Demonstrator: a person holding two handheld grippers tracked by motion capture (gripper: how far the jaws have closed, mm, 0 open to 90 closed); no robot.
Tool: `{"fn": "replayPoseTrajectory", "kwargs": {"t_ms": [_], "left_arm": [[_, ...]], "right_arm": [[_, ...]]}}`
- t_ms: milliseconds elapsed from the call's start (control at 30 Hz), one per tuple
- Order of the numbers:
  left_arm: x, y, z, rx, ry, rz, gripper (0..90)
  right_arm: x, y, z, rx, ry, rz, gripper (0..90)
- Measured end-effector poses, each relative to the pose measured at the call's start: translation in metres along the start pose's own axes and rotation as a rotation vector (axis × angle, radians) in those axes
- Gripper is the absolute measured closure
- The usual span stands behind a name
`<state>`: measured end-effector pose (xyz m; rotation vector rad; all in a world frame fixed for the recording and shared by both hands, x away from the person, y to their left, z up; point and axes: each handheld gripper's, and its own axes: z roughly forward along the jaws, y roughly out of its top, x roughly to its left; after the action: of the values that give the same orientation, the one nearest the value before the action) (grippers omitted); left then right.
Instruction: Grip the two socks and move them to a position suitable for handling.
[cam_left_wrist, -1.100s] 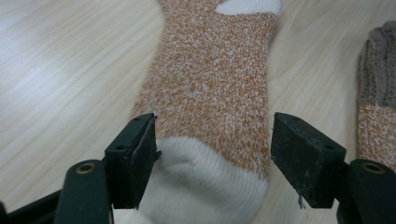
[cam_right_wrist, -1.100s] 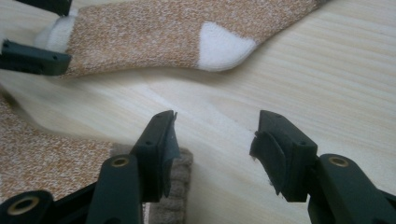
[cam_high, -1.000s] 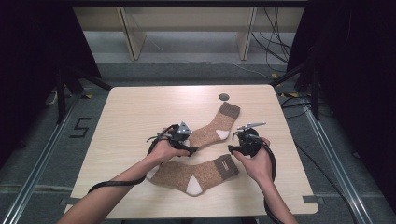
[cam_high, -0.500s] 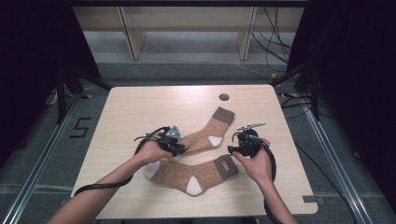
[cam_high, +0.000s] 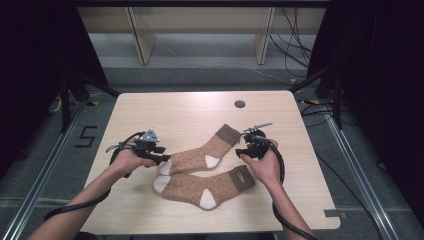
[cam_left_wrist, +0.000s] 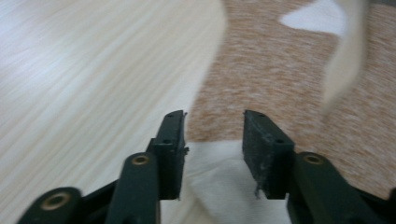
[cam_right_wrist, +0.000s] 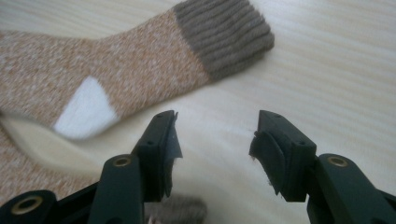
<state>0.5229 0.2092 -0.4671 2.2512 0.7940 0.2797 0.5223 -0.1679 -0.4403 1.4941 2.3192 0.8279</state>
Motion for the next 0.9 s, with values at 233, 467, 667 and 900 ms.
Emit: {"fn": "replayPoseTrajectory", "kwargs": {"t_ms": [233,467,667,900], "left_arm": [[-0.009,0.0,0.014,0.049,-0.034,-0.001,41.1],[-0.005,0.004,0.025,0.068,-0.032,0.01,47.9],[0.006,0.006,0.031,0.086,0.051,0.0,50.0],[0.01,0.005,0.034,0.09,0.064,-0.061,48.7]], "right_arm": [[-0.008,0.028,0.028,0.017,-0.053,-0.025,45.7],[-0.016,0.051,0.05,-0.002,-0.085,-0.022,41.1],[-0.028,0.055,0.068,0.0,-0.089,0.002,40.3],[-0.024,0.044,0.076,0.026,-0.038,-0.014,71.0]]}}
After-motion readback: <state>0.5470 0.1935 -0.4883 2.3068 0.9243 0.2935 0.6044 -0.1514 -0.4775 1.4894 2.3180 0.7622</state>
